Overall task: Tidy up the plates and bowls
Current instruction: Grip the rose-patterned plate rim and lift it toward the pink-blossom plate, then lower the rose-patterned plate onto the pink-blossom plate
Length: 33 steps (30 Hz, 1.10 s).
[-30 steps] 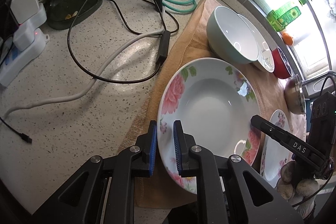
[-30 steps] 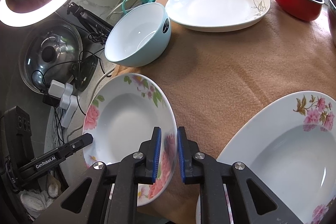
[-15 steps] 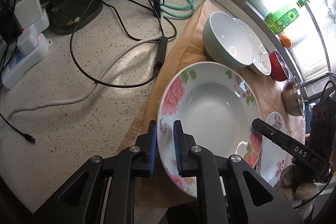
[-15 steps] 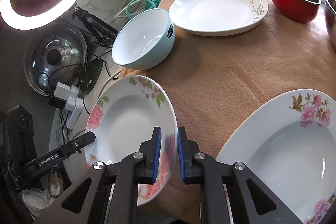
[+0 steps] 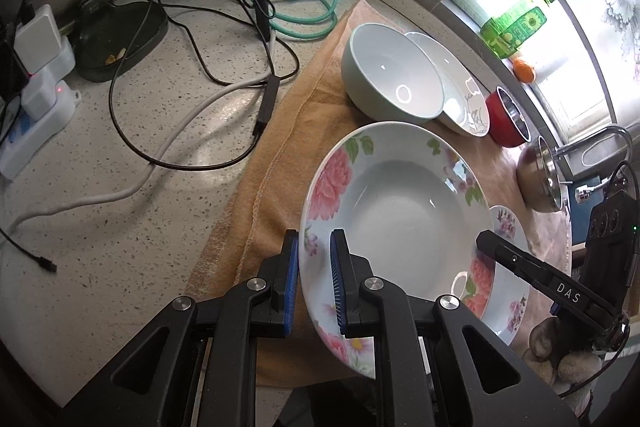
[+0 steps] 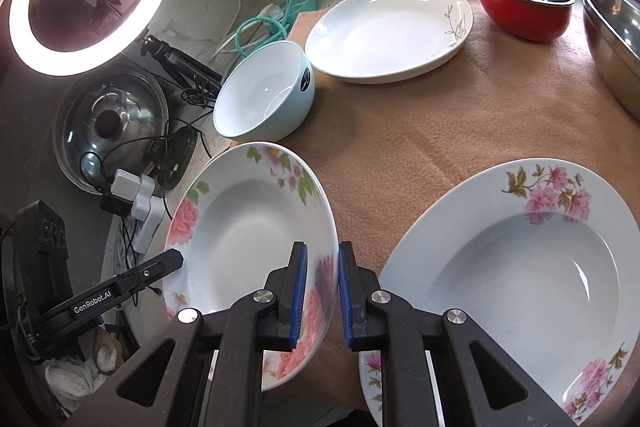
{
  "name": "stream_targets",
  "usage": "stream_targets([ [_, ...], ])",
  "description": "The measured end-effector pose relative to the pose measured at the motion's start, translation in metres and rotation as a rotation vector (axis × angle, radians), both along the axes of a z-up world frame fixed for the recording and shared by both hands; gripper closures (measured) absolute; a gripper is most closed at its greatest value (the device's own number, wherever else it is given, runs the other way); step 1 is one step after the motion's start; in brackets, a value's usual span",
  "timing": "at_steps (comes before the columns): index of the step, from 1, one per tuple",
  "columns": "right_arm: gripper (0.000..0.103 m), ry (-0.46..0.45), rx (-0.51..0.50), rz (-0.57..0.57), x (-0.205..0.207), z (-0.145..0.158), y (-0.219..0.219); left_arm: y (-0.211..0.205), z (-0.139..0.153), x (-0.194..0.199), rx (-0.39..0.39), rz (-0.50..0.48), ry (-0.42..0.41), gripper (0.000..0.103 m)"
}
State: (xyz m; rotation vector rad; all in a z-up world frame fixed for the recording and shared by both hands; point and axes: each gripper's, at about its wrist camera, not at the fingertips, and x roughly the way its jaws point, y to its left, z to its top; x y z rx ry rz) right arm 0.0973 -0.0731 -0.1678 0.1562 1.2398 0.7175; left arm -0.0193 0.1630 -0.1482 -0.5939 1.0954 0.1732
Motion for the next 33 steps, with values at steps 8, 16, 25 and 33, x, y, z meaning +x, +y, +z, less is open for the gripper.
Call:
stream_targets([
  [8, 0.089, -0.01, 0.003, -0.055, 0.002, 0.009, -0.032, -0.025, 0.004, 0.01, -0.009, -0.056, -0.011, 0.09],
  [16, 0.089, -0.015, -0.005, -0.114, 0.002, 0.012, -0.066, -0.052, 0.006, 0.02, -0.017, -0.115, -0.018, 0.09],
  [25, 0.089, -0.017, -0.023, -0.174, 0.001, 0.013, -0.1, -0.081, 0.004, 0.03, -0.026, -0.18, -0.015, 0.09],
  [33, 0.089, -0.006, -0.044, -0.218, -0.001, 0.008, -0.13, -0.108, 0.001, 0.039, -0.032, -0.231, -0.006, 0.09],
])
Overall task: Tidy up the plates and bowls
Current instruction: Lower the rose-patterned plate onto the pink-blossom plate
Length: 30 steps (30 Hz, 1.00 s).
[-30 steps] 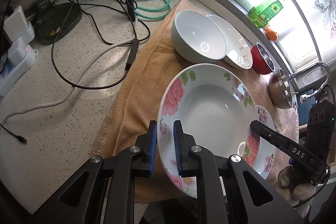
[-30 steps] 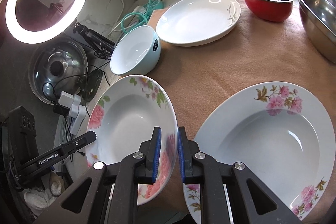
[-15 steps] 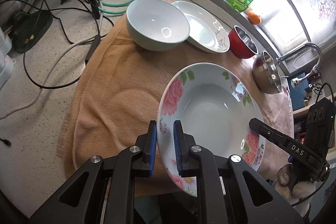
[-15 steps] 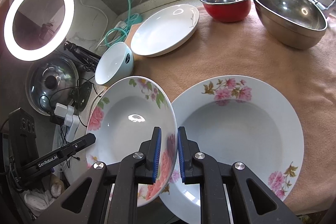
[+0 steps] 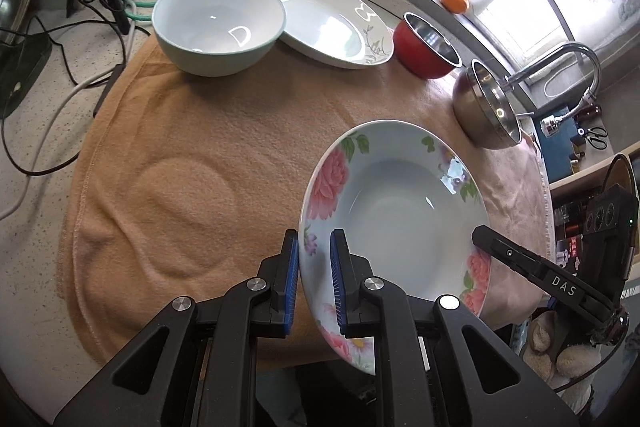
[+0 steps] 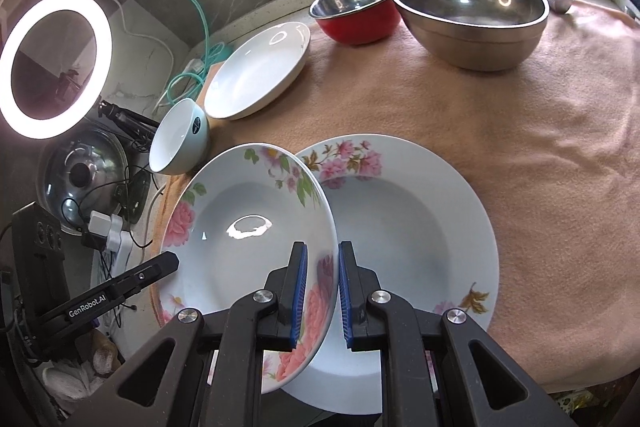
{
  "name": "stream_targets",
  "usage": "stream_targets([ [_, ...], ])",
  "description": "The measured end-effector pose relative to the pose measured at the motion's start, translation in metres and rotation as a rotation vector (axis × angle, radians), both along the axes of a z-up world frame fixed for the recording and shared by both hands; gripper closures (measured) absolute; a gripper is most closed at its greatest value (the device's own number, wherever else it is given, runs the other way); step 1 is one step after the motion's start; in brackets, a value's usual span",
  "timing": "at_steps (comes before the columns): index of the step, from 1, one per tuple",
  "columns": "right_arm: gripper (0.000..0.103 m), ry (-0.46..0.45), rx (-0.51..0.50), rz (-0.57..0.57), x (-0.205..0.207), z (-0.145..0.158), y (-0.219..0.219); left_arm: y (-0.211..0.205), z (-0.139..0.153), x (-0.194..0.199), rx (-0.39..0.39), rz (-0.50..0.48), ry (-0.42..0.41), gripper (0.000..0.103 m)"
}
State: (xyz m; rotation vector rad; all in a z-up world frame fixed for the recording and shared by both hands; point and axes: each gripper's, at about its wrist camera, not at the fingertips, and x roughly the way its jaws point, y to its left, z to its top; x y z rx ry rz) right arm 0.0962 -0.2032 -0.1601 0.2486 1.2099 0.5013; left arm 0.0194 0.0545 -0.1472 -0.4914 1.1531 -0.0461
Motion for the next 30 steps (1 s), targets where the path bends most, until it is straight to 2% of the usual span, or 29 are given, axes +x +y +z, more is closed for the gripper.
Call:
stream_targets([
  [11, 0.089, 0.015, -0.016, -0.039, 0.001, -0.008, -0.03, -0.026, -0.006, 0.009, 0.004, -0.044, 0.015, 0.09],
  [30, 0.089, 0.038, -0.04, -0.074, 0.008, -0.025, -0.052, -0.053, -0.017, 0.019, 0.011, -0.088, 0.042, 0.09],
])
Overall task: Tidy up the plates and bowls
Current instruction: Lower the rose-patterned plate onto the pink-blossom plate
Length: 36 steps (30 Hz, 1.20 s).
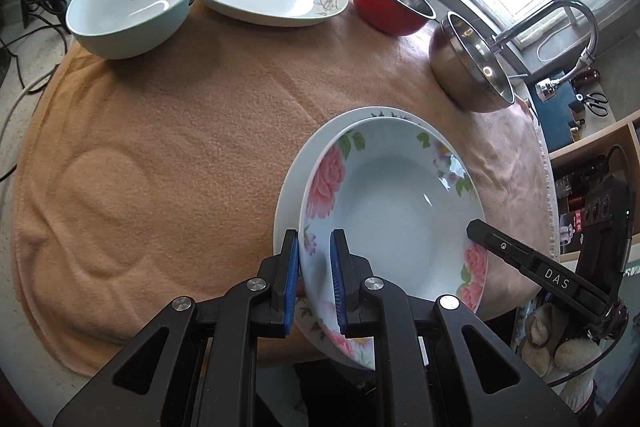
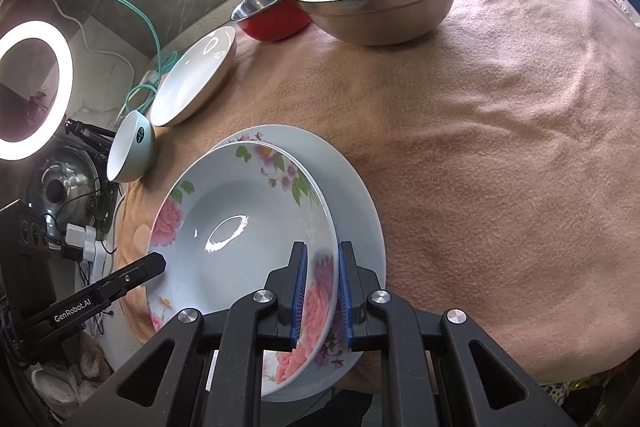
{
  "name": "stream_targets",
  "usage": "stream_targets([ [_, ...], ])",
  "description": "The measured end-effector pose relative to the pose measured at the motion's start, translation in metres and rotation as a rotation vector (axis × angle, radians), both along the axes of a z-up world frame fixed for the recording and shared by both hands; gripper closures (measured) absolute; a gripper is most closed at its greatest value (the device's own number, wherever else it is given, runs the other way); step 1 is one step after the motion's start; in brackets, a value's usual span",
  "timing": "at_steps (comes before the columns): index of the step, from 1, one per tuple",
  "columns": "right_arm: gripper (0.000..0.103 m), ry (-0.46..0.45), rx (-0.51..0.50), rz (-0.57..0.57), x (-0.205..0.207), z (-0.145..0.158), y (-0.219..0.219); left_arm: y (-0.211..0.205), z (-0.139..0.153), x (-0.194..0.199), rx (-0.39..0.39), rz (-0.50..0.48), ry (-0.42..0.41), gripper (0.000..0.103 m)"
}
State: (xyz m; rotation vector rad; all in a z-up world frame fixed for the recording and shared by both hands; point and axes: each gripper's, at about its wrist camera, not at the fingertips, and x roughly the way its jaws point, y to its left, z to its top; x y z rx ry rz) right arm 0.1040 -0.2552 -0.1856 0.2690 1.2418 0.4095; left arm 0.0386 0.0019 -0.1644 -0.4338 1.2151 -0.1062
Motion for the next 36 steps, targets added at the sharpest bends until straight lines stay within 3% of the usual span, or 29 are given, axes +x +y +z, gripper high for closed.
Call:
stream_targets([
  [22, 0.086, -0.03, -0.059, 0.013, 0.0027, 0.0032, 0.0044, -0.0062, -0.0019, 0.0012, 0.019, -0.027, 0.004, 0.09],
  [36, 0.086, -0.031, -0.046, -0.008, 0.0011, 0.0044, 0.0014, -0.0032, 0.0016, 0.0003, 0.01, -0.019, -0.003, 0.09],
])
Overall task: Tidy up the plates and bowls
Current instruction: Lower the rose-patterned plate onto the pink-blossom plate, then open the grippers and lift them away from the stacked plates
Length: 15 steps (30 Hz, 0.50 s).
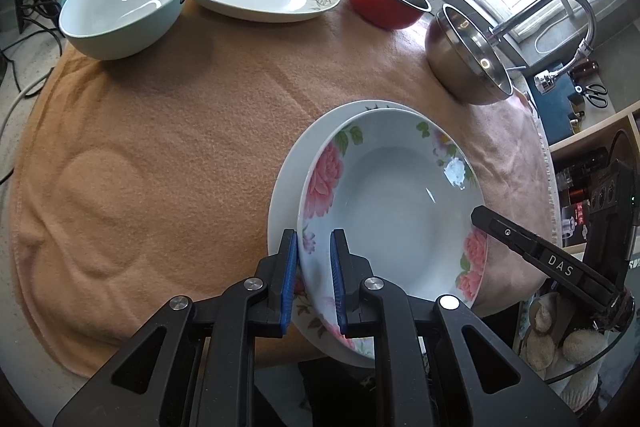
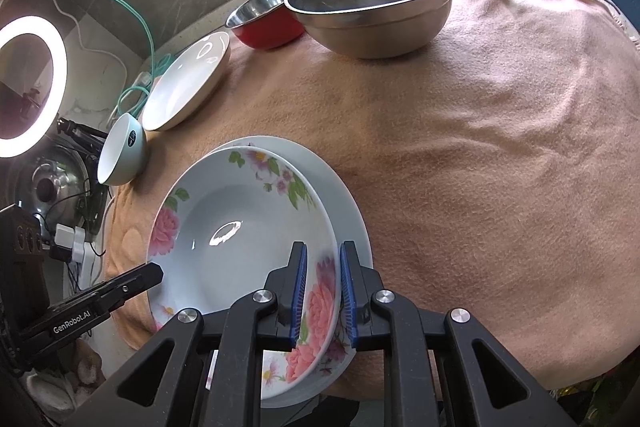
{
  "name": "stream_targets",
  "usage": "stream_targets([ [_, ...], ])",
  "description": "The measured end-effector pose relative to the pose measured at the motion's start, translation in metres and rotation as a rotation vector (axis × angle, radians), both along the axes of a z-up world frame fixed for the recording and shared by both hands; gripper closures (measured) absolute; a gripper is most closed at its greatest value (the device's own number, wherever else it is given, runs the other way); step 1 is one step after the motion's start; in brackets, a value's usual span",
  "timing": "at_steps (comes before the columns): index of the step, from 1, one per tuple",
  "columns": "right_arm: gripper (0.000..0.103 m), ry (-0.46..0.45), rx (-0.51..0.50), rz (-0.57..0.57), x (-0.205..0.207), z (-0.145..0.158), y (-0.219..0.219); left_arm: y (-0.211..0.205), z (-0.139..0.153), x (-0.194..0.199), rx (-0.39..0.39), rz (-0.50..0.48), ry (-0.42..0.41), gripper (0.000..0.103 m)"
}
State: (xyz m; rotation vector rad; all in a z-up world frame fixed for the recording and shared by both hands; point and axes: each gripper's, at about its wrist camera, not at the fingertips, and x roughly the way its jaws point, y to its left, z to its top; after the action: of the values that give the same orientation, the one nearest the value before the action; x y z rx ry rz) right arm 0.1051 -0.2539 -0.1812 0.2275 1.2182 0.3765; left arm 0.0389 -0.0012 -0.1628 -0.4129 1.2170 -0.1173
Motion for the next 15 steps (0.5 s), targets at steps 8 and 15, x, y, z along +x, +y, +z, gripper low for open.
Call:
stream_targets([
  [8, 0.086, -0.02, 0.005, -0.02, -0.003, 0.008, -0.004, 0.01, 0.008, -0.006, -0.003, 0.019, -0.018, 0.09],
  [15, 0.086, -0.043, 0.026, -0.02, -0.009, 0.018, 0.0, 0.022, 0.013, -0.013, -0.006, 0.038, -0.028, 0.09],
])
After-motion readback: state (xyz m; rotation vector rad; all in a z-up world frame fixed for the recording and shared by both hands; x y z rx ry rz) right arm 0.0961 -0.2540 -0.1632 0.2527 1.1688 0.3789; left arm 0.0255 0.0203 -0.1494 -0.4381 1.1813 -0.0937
